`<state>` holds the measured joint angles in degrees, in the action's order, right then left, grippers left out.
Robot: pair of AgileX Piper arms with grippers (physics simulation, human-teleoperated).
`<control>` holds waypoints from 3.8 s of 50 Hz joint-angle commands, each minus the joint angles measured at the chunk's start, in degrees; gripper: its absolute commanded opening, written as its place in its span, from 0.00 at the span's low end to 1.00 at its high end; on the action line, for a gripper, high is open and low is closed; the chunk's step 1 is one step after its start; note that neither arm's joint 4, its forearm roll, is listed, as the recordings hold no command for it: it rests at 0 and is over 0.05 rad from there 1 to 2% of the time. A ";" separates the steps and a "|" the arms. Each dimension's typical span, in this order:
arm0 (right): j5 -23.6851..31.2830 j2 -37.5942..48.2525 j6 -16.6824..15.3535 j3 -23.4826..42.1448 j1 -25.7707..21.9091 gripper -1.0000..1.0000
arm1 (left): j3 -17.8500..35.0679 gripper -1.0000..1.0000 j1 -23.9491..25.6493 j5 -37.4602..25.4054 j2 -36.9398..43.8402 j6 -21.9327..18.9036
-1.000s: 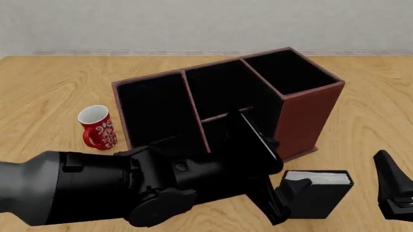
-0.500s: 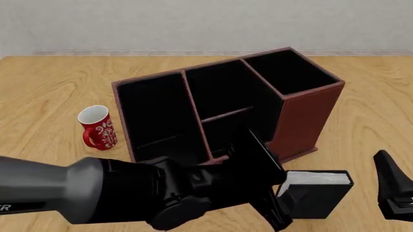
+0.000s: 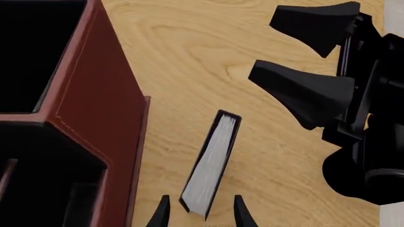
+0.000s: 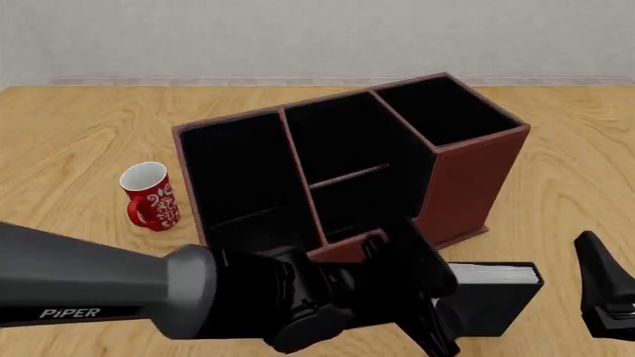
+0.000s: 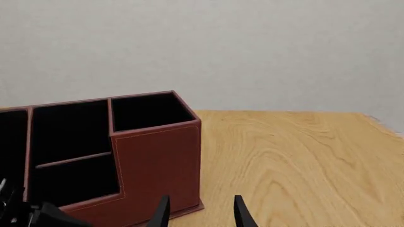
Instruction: Pick up the book and place it in the back compartment of the caddy.
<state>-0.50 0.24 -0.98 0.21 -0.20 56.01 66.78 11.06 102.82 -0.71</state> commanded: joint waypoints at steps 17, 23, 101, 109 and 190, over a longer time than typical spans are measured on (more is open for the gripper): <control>0.01 -0.12 -0.31 0.05 -0.05 1.00 | 6.34 1.00 1.63 -6.71 7.48 -0.73; -0.02 -0.07 -0.17 0.00 -0.04 1.00 | 6.98 1.00 1.90 -7.38 7.94 -0.36; 0.19 -0.13 -0.12 0.14 -0.08 1.00 | 1.37 0.00 -9.70 -25.62 -30.96 -8.83; 0.36 -0.09 0.22 0.16 -0.04 1.00 | 2.28 0.00 -13.26 -28.34 -31.80 -9.92; 0.01 0.00 -0.04 0.04 -0.09 1.00 | 2.00 0.00 -17.80 -14.24 -16.66 -11.69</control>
<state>-0.36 0.18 -0.96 0.29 -0.28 55.36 50.81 -4.25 84.19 -12.75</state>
